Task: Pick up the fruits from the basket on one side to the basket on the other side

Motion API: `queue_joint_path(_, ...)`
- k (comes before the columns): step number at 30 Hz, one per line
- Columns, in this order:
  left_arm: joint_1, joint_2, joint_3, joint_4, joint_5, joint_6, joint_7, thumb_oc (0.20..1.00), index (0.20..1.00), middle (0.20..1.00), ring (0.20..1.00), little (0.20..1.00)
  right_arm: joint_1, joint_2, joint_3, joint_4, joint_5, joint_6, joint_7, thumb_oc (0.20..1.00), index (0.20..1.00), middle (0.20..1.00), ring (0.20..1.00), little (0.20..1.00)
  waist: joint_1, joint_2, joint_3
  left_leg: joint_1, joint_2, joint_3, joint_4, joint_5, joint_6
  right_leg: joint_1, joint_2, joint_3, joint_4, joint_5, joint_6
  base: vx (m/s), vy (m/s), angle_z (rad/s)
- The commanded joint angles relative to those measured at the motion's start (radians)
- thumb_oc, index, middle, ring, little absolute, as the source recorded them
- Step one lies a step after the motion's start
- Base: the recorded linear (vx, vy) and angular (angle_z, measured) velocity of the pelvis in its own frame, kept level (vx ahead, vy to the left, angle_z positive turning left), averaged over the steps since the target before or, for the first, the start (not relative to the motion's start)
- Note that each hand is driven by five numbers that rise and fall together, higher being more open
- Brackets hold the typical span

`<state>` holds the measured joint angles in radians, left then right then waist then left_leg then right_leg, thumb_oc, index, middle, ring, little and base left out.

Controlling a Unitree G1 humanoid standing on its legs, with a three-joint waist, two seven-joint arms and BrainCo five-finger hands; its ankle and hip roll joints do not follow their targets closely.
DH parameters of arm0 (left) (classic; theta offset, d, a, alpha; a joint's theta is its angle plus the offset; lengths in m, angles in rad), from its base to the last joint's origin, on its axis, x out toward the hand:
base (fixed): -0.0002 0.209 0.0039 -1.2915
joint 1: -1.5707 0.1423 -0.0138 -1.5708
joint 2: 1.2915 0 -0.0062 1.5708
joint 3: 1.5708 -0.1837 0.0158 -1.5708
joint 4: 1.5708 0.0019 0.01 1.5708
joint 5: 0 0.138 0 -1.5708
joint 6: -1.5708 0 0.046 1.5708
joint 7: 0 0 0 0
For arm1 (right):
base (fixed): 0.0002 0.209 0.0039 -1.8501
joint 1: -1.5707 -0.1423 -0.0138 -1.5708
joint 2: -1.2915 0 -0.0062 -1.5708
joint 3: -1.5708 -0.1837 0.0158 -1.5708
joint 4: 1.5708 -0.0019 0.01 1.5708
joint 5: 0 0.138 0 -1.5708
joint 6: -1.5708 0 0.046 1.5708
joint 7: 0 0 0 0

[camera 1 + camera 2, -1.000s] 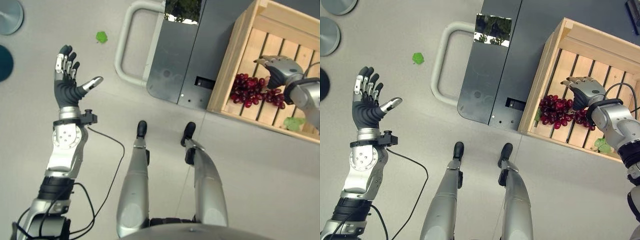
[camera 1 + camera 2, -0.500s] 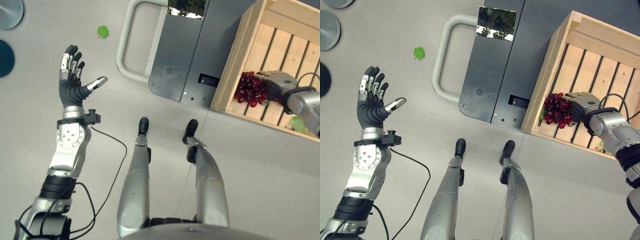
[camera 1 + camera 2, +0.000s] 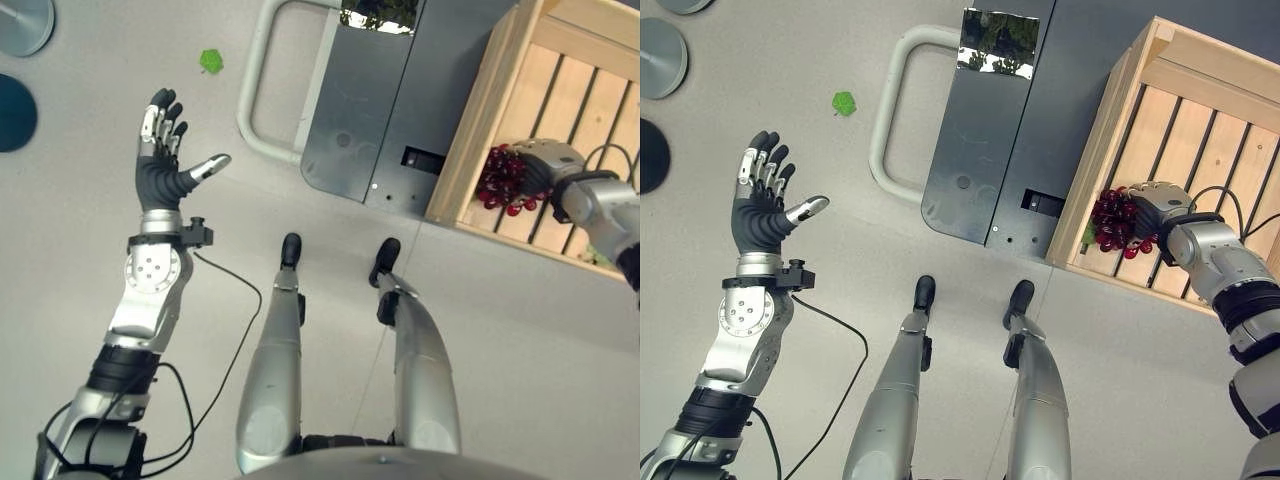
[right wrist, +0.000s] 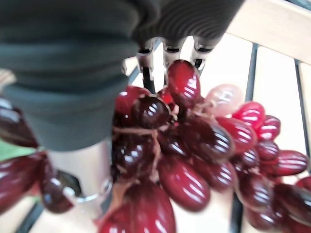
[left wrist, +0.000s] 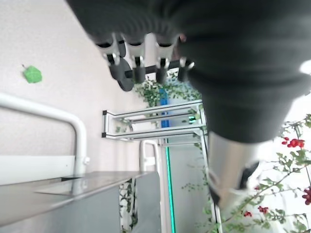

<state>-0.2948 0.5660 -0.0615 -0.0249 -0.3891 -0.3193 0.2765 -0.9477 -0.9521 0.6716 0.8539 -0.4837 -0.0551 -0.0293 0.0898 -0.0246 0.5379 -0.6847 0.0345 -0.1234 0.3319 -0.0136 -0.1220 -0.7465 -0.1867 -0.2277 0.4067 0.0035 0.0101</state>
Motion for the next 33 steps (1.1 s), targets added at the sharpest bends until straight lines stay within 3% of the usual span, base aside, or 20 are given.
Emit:
queue_joint_path(1,-0.007,-0.027,0.006,-0.103,-0.046,-0.056,0.011,1.000,1.000,1.000,1.000,1.000,0.006,0.055,0.069,0.068,0.047,0.002,-0.018,1.000,1.000,1.000,1.000,1.000,-0.018,0.073,-0.018,-0.051,-0.031,-0.003,0.007,0.022,0.025,0.009,0.005,0.027,0.054,-0.141,0.089,0.00,0.000,0.00)
queue_joint_path(5,-0.013,-0.031,0.003,-0.103,-0.041,-0.053,0.015,1.000,1.000,1.000,1.000,1.000,-0.007,0.089,0.075,0.105,0.039,0.013,-0.024,1.000,1.000,1.000,1.000,1.000,-0.014,0.081,-0.018,-0.059,-0.032,-0.003,0.003,0.024,0.026,-0.001,0.004,0.026,0.057,-0.143,0.088,0.00,0.000,0.00)
queue_joint_path(6,-0.014,-0.033,0.002,-0.105,-0.038,-0.052,0.016,1.000,1.000,1.000,1.000,1.000,-0.005,0.095,0.074,0.117,0.037,0.014,-0.028,0.564,0.564,0.564,0.564,0.564,-0.014,0.081,-0.018,-0.061,-0.033,-0.004,0.003,0.024,0.027,-0.004,0.003,0.027,0.058,-0.144,0.088,0.00,0.000,0.00)
queue_joint_path(7,-0.011,-0.037,-0.001,-0.106,-0.038,-0.052,0.021,1.000,1.000,1.000,1.000,1.000,-0.010,0.112,0.067,0.158,0.034,0.030,-0.040,0.200,0.200,0.200,0.200,0.200,-0.012,0.086,-0.018,-0.066,-0.035,-0.007,0.006,0.023,0.030,-0.007,0.001,0.026,0.062,-0.145,0.088,0.00,0.000,0.00)
queue_joint_path(25,-0.009,-0.038,0.013,-0.109,-0.025,-0.048,0.041,1.000,1.000,1.000,1.000,1.000,-0.019,0.137,0.037,0.105,0.074,0.033,-0.050,0.200,0.200,0.200,0.200,0.200,-0.019,0.064,-0.018,-0.067,-0.034,-0.011,0.018,0.016,0.035,-0.010,0.003,0.031,0.069,-0.143,0.090,0.00,0.000,0.00)
queue_joint_path(26,-0.011,-0.038,0.013,-0.108,-0.025,-0.046,0.037,1.000,1.000,1.000,1.000,1.000,-0.002,0.149,0.002,0.100,0.165,0.024,-0.030,0.200,0.200,0.200,0.200,0.200,-0.020,0.063,-0.018,-0.065,-0.036,-0.012,0.016,0.018,0.035,-0.007,0.002,0.029,0.069,-0.143,0.089,0.00,0.000,0.00)
queue_joint_path(29,-0.015,-0.038,0.013,-0.105,-0.029,-0.046,0.034,1.000,1.000,1.000,1.000,1.000,0.009,0.156,-0.024,0.093,0.237,0.016,-0.014,0.200,0.200,0.200,0.200,0.200,-0.020,0.063,-0.018,-0.066,-0.037,-0.013,0.015,0.020,0.034,-0.007,0.002,0.028,0.070,-0.142,0.088,0.00,0.000,0.00)
queue_joint_path(32,-0.027,-0.039,0.007,-0.093,-0.061,-0.045,-0.011,1.000,1.000,1.000,1.000,1.000,0.078,0.182,-0.162,0.082,0.686,-0.031,0.099,0.200,0.200,0.200,0.200,0.200,-0.015,0.060,-0.018,-0.051,-0.035,-0.018,0.004,0.030,0.030,0.006,0.001,0.023,0.071,-0.144,0.085,-0.02,-0.019,0.02)
queue_joint_path(33,-0.027,-0.039,0.006,-0.092,-0.061,-0.045,-0.012,1.000,1.000,1.000,1.000,1.000,0.079,0.182,-0.163,0.082,0.687,-0.031,0.099,0.200,0.200,0.200,0.200,0.200,-0.014,0.060,-0.018,-0.050,-0.035,-0.018,0.003,0.030,0.030,0.007,0.001,0.023,0.071,-0.144,0.085,-0.03,-0.033,0.08)
